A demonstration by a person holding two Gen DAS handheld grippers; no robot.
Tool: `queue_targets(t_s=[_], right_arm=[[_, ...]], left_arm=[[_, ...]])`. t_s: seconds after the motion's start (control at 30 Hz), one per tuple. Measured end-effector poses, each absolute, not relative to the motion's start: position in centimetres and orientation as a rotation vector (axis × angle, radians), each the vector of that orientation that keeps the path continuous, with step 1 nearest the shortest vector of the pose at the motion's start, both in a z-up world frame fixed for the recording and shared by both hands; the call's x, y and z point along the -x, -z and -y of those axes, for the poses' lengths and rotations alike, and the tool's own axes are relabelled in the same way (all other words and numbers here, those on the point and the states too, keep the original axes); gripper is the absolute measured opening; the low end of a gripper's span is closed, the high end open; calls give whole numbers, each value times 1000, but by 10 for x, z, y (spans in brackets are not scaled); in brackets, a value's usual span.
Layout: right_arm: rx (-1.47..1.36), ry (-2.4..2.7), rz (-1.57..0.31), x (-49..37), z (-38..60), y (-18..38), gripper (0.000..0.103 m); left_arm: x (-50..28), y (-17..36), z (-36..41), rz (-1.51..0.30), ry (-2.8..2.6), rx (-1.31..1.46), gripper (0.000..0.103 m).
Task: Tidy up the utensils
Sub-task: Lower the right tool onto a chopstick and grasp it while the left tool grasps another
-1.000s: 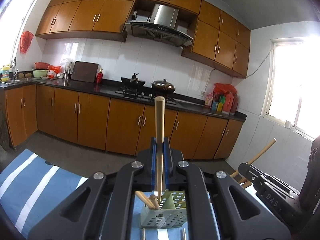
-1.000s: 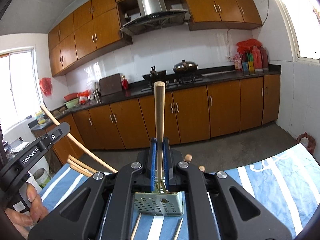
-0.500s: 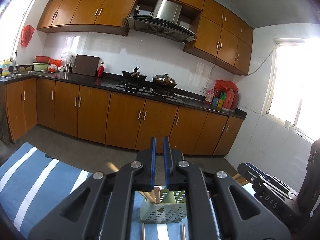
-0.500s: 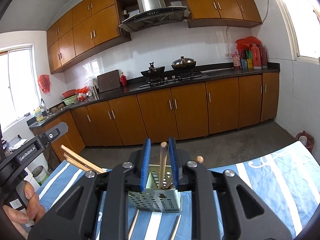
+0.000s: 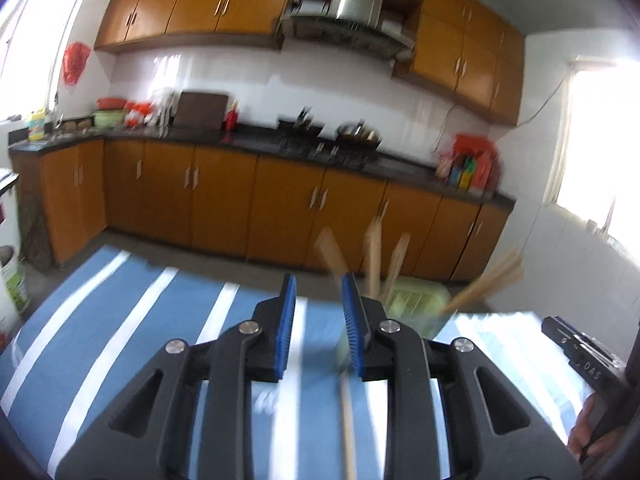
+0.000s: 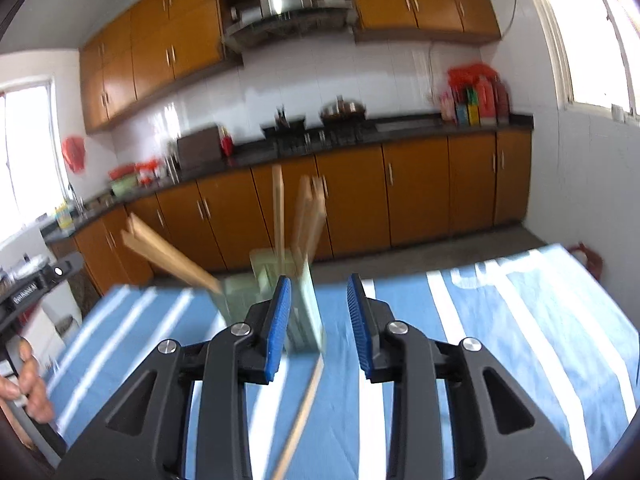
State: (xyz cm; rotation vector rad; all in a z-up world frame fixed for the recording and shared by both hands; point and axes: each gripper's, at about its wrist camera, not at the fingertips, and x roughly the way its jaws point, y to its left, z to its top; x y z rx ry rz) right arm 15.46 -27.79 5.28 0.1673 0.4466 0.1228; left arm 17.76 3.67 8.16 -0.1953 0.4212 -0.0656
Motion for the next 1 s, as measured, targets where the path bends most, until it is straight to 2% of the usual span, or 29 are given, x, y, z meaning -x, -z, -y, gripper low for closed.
queue_targets(t_s=[0.23,0.37,0.57,0.63,0.8,1.0], right_arm=[[-191,-182,-738,-148,241,47,31],[-170,-197,-813,-143,213,78,30],[-112,-165,-853,-144,199,100,30],[-104,-154,-855,-145,199,104,27],[-89,-125,-837,-143,204,104,9],[-125,-90,-837,-134,225,106,7]], left_arm=[[-161,7,-38,-635,39,133,27],[-157,37,-33,-715,62,137,29],[-153,54,-21,-763,95,146,33],[-152,58,-15,-774,106,142,33],[-155,65,-2,-802,130,136,33],[-157,77,17,-842,167,118,34]])
